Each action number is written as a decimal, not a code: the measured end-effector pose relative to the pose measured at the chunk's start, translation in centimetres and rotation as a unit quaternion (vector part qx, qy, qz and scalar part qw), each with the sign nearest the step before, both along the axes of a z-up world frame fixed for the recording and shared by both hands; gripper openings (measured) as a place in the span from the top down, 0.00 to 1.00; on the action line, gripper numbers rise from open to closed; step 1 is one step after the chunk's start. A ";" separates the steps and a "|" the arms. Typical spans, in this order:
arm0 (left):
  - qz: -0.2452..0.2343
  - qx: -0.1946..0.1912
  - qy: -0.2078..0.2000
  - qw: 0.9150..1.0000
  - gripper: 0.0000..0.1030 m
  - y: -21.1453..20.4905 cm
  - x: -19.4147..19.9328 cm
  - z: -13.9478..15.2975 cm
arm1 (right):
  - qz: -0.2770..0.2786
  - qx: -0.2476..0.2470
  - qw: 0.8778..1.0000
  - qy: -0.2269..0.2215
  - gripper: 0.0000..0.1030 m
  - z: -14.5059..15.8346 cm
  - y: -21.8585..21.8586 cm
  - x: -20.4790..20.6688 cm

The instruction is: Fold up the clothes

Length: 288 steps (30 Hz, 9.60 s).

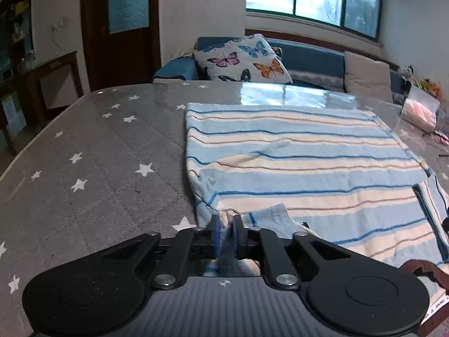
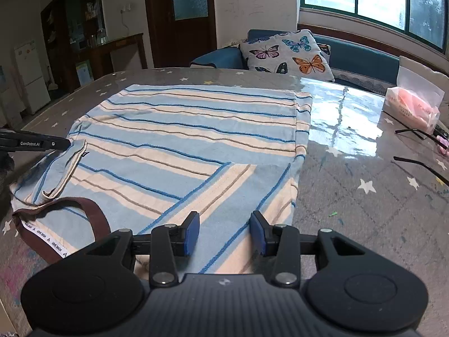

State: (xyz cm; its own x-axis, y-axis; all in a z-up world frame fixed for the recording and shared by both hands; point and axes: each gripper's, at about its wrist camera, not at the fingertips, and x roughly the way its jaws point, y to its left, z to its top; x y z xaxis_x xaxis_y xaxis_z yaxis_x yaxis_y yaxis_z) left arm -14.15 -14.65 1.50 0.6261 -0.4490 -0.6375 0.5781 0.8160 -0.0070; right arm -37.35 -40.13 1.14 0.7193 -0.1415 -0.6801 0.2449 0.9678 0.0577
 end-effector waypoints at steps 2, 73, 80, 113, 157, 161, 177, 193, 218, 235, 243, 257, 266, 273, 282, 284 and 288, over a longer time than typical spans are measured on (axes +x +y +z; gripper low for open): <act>0.015 0.004 -0.016 1.000 0.96 0.4 -0.2 0.3 | 0.000 0.000 1.000 0.000 0.61 0.0 0.0 0.0; -0.225 0.024 -0.057 0.972 0.74 -0.4 -10.7 -0.2 | 0.050 -0.031 0.998 0.005 0.55 1.0 3.2 -2.7; -0.193 0.004 -0.065 0.979 0.72 2.2 -9.7 2.0 | 0.048 -0.044 0.998 -0.010 0.55 1.4 2.7 -1.2; -0.320 0.129 -0.125 0.930 0.81 2.9 -12.1 -1.1 | 0.212 -0.150 0.964 0.049 0.47 0.8 7.3 -4.9; -0.232 0.054 -0.146 0.960 0.95 9.4 -17.8 4.9 | 0.131 -0.112 0.984 -0.036 0.96 6.9 7.7 -11.5; -0.197 0.029 -0.171 0.965 0.95 10.7 -19.8 7.0 | 0.133 -0.119 0.982 -0.054 0.96 9.3 9.3 -14.4; -0.161 0.022 -0.153 0.975 0.96 1.1 -5.8 9.3 | 0.114 -0.141 0.982 -0.057 0.96 12.2 2.0 -1.4; -0.133 0.070 -0.016 0.989 0.92 -7.2 8.0 1.4 | 0.032 -0.025 0.999 -0.001 0.95 3.1 -6.5 11.9; -0.155 0.038 0.055 0.986 0.92 -10.2 7.9 0.8 | 0.002 0.048 0.999 -0.006 0.90 0.0 -5.6 15.1; -0.148 0.016 0.062 0.987 0.91 -9.5 8.5 0.4 | -0.050 0.022 0.998 0.002 0.90 0.5 -9.3 11.7; -0.153 0.018 0.047 0.987 0.70 -8.0 6.3 1.4 | -0.018 -0.001 1.000 0.005 0.83 1.7 -7.4 10.4; -0.150 0.024 0.023 0.988 0.70 -1.6 -2.0 0.6 | 0.080 -0.015 0.997 0.017 0.81 1.3 0.5 2.9; -0.078 -0.007 0.023 0.997 0.70 2.1 -2.9 1.3 | 0.018 -0.006 1.000 0.012 0.73 1.2 -1.8 -0.7; -0.023 -0.001 0.024 0.999 0.60 3.5 -2.8 0.9 | -0.040 0.019 0.999 0.003 0.64 0.8 -3.7 -2.9; -0.012 -0.031 0.069 0.997 0.64 5.1 -2.0 0.5 | -0.056 0.058 0.997 0.002 0.80 0.1 -4.2 -3.2; -0.011 -0.037 0.076 0.996 0.76 5.5 -1.9 0.6 | -0.054 0.063 0.997 0.002 0.86 0.1 -4.2 -3.2; -0.018 -0.047 0.091 0.995 0.86 6.4 -2.4 0.8 | -0.050 0.059 0.997 0.005 0.90 0.3 -4.0 -3.4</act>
